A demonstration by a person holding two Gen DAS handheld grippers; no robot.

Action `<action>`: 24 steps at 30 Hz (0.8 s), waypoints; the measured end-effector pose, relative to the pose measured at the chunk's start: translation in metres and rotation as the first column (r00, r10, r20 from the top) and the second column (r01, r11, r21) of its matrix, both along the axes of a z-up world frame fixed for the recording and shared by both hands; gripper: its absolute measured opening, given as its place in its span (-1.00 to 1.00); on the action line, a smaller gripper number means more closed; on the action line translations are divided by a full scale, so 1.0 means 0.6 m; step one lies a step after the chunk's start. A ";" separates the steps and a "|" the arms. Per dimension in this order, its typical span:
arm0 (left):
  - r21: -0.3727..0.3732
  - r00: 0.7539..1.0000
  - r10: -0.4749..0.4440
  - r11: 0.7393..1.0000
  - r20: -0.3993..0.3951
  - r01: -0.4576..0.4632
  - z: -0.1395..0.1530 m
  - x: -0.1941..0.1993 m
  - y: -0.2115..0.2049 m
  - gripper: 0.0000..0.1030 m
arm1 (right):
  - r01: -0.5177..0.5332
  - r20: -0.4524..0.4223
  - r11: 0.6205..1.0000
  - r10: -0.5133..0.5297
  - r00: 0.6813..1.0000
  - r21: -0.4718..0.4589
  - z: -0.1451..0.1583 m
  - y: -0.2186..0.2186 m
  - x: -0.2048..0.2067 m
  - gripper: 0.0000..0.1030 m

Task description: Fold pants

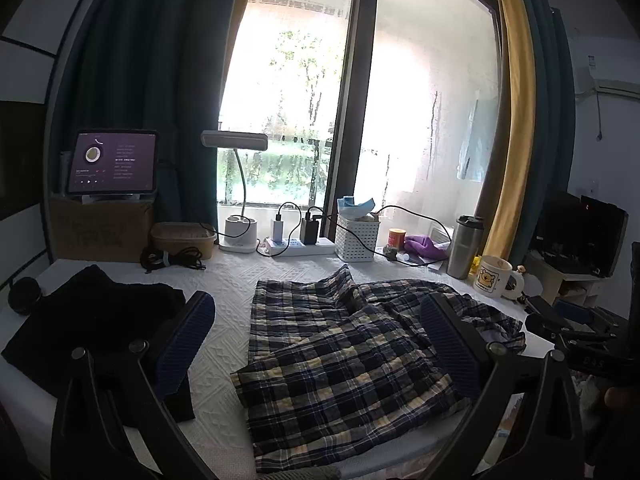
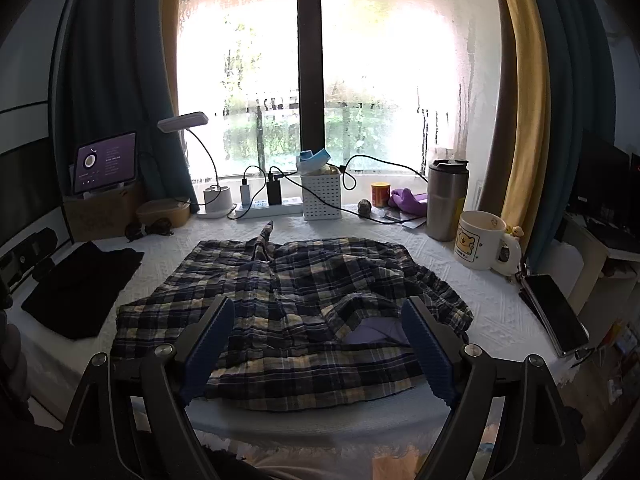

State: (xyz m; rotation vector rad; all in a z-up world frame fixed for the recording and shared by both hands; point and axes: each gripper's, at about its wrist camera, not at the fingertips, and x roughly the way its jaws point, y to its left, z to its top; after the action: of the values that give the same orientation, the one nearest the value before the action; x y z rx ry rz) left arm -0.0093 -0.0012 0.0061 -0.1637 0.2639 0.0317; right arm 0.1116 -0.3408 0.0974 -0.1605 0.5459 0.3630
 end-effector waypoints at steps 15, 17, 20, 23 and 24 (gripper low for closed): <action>0.003 1.000 0.001 1.000 0.000 -0.001 -0.001 -0.002 -0.002 0.97 | 0.000 0.001 1.000 0.000 1.000 0.001 0.002 0.000 0.001 0.69; 0.005 1.000 0.001 1.000 -0.001 -0.001 -0.001 -0.002 -0.003 0.97 | 0.000 0.002 1.000 0.000 1.000 0.001 0.004 0.001 0.000 0.69; 0.004 1.000 0.000 1.000 -0.001 0.000 -0.001 -0.002 -0.003 0.97 | 0.000 0.002 1.000 0.000 1.000 0.001 0.004 0.001 0.000 0.69; 0.004 1.000 -0.001 1.000 -0.002 0.001 -0.001 -0.003 -0.003 0.97 | -0.001 0.001 1.000 0.001 1.000 0.002 0.004 0.000 0.000 0.70; 0.004 1.000 -0.001 1.000 -0.002 0.001 -0.001 -0.004 -0.003 0.97 | -0.001 0.001 1.000 0.001 1.000 0.001 0.004 0.000 0.000 0.70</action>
State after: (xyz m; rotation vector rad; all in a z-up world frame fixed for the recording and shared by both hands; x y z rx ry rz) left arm -0.0118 -0.0028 0.0055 -0.1592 0.2655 0.0313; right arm 0.1115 -0.3406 0.0995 -0.1596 0.5448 0.3643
